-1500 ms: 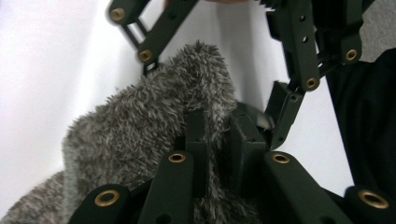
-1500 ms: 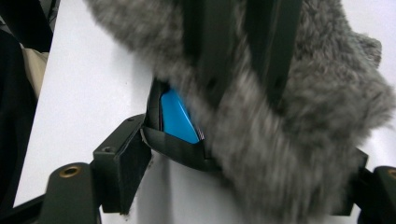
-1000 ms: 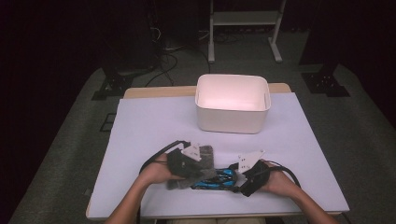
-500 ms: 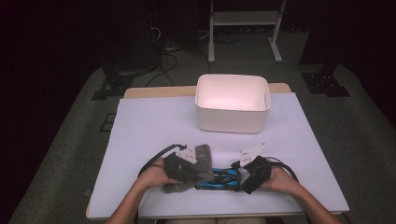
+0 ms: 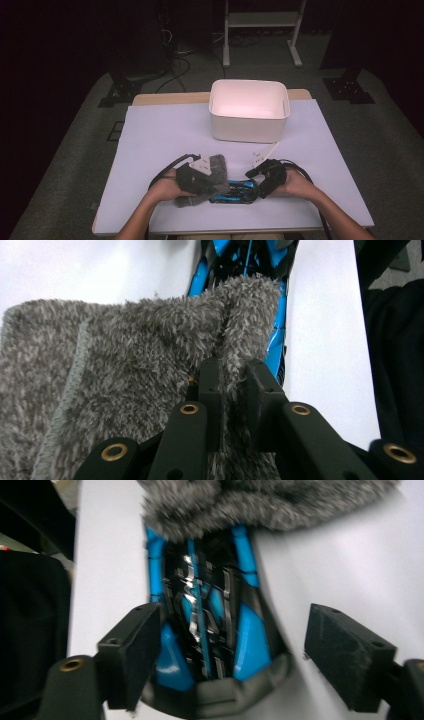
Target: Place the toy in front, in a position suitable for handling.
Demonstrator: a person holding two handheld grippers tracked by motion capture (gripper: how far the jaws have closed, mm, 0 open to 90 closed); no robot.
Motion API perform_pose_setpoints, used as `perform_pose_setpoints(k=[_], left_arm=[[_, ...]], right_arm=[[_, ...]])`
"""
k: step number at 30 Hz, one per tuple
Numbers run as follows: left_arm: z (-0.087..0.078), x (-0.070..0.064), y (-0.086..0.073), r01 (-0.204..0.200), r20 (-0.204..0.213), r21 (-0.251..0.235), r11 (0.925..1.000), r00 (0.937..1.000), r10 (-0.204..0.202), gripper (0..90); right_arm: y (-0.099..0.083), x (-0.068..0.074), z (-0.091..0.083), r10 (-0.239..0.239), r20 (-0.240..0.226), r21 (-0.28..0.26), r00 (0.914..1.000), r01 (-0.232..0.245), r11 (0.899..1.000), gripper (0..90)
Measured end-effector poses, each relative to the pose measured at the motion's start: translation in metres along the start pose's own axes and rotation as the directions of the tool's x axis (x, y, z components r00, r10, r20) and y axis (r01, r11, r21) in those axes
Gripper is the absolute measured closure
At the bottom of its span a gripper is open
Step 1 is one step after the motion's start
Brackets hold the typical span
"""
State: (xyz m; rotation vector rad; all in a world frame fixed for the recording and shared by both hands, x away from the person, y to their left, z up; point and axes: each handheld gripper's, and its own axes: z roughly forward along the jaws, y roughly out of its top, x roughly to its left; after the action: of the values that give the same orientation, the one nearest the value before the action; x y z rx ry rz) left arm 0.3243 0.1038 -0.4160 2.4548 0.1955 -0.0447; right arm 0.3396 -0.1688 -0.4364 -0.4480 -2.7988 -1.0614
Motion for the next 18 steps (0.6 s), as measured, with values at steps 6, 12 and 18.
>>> perform_pose_setpoints(k=[6, 12, 18], left_arm=[[-0.004, 0.005, 0.005, 0.013, 0.0, -0.036, 0.9993, 0.9999, -0.013, 79.7], [-0.008, 0.01, 0.012, 0.046, -0.018, -0.057, 0.9973, 0.9987, -0.047, 78.4], [-0.005, 0.015, 0.018, 0.083, -0.011, -0.045, 0.9955, 0.9964, -0.084, 74.6]], right_arm=[[-0.003, -0.008, 0.003, 0.084, -0.083, 0.002, 0.993, -0.084, 0.996, 32.1], [-0.002, 0.004, 0.002, 0.005, -0.035, -0.025, 0.9994, -0.006, 1.0, 37.1], [-0.003, 0.022, -0.001, -0.108, 0.06, -0.046, 0.9924, 0.11, 0.993, 38.8]])
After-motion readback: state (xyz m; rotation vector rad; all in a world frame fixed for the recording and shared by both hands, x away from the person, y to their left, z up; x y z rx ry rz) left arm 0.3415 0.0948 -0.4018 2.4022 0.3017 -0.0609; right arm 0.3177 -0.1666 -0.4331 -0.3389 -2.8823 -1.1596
